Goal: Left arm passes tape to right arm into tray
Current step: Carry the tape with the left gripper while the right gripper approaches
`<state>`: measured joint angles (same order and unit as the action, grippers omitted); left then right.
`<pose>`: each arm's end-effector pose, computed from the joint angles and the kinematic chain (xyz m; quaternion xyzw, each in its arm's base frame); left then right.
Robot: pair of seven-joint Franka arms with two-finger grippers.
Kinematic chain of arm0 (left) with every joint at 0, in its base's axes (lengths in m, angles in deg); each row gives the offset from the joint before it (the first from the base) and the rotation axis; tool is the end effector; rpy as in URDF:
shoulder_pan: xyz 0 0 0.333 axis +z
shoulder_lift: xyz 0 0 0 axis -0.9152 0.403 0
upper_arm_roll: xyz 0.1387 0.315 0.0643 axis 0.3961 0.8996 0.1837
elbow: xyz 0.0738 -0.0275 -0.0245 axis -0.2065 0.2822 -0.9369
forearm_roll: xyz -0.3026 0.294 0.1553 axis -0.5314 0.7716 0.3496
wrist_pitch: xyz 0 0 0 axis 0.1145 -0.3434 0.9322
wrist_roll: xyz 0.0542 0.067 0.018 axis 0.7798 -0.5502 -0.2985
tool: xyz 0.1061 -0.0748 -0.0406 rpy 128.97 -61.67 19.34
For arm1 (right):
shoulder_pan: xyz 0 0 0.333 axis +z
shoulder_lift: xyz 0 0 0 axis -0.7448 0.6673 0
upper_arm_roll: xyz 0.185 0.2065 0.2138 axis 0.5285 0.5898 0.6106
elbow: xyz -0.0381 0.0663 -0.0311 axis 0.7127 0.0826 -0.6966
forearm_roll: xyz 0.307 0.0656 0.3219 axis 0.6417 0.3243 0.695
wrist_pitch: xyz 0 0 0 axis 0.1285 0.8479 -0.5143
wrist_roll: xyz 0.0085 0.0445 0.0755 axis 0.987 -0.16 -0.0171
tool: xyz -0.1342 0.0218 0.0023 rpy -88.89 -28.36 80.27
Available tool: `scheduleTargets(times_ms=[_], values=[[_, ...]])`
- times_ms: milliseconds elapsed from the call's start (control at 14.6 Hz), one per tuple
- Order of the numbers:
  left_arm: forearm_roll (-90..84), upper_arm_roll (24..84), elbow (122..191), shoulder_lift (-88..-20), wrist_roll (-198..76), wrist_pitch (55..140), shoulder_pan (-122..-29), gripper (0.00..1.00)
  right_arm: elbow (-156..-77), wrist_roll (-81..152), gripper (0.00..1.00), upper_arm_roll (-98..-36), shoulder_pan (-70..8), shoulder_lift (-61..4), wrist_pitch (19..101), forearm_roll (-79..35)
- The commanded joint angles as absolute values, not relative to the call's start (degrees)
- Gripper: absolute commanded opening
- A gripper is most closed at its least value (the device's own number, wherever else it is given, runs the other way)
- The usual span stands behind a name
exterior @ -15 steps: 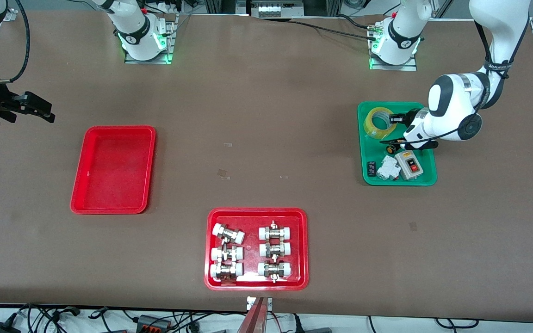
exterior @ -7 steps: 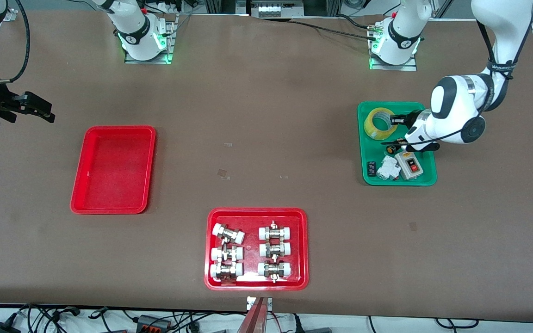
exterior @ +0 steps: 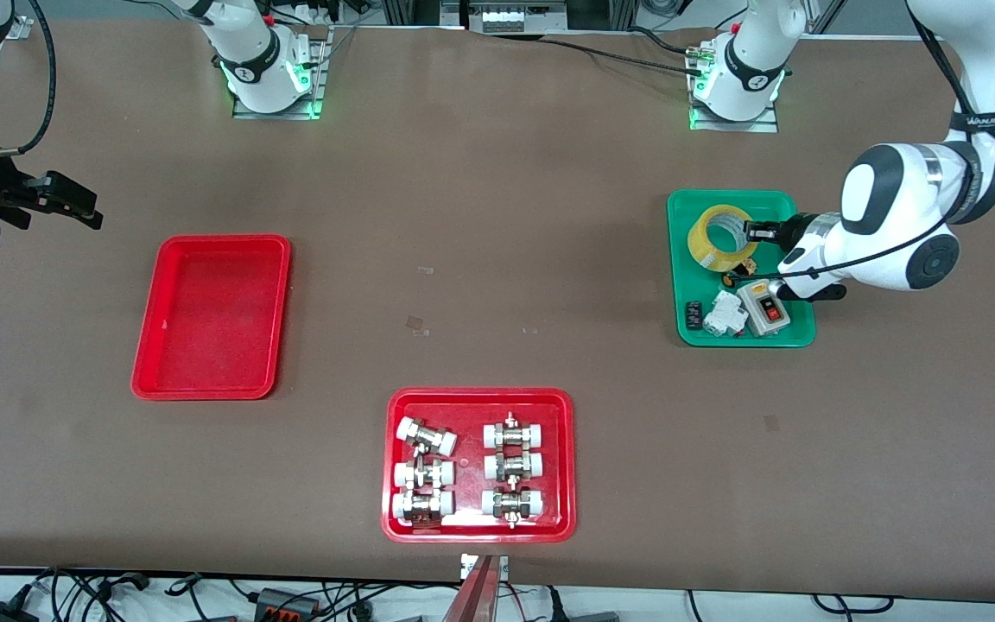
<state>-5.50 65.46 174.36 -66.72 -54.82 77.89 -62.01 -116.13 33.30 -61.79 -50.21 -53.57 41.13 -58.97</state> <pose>0.5477 -0.0512 0.2751 0.9532 0.0164 -0.2846 0.1009 0.6089 -0.0247 0.5700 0.9999 0.0034 -0.0108 0.0021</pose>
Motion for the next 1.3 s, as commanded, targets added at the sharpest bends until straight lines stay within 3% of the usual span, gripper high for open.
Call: scheduleTargets(times_ms=[0,341,546,683,819,1229], values=[[-10.9,61.9,172.3,-68.2,-59.0,75.1,-62.1,0.01,-116.2,34.1,1.00,-61.8,-50.1,-54.4,40.3,-59.5],[-27.5,52.5,168.8,-68.3,-67.8,75.2,-62.4,0.00,-115.1,34.2,1.00,-61.3,-49.8,-51.6,40.4,-53.3],[-39.6,46.9,162.4,-67.0,-76.7,75.7,-62.5,0.00,-114.7,33.9,1.00,-61.1,-49.6,-49.5,39.4,-51.0],[-45.0,45.4,159.1,-66.8,-77.7,76.0,-62.6,0.00,-114.4,34.1,1.00,-61.0,-45.2,-45.5,37.4,-50.2],[-47.5,42.0,156.4,-66.8,-79.5,80.9,-63.8,0.00,-113.4,33.8,1.00,-61.0,-40.5,-44.6,37.1,-49.9],[-51.8,40.7,155.3,-66.8,-85.0,95.7,-68.7,0.00,-106.3,32.4,1.00,-60.6,-33.0,-41.4,37.6,-27.8]])
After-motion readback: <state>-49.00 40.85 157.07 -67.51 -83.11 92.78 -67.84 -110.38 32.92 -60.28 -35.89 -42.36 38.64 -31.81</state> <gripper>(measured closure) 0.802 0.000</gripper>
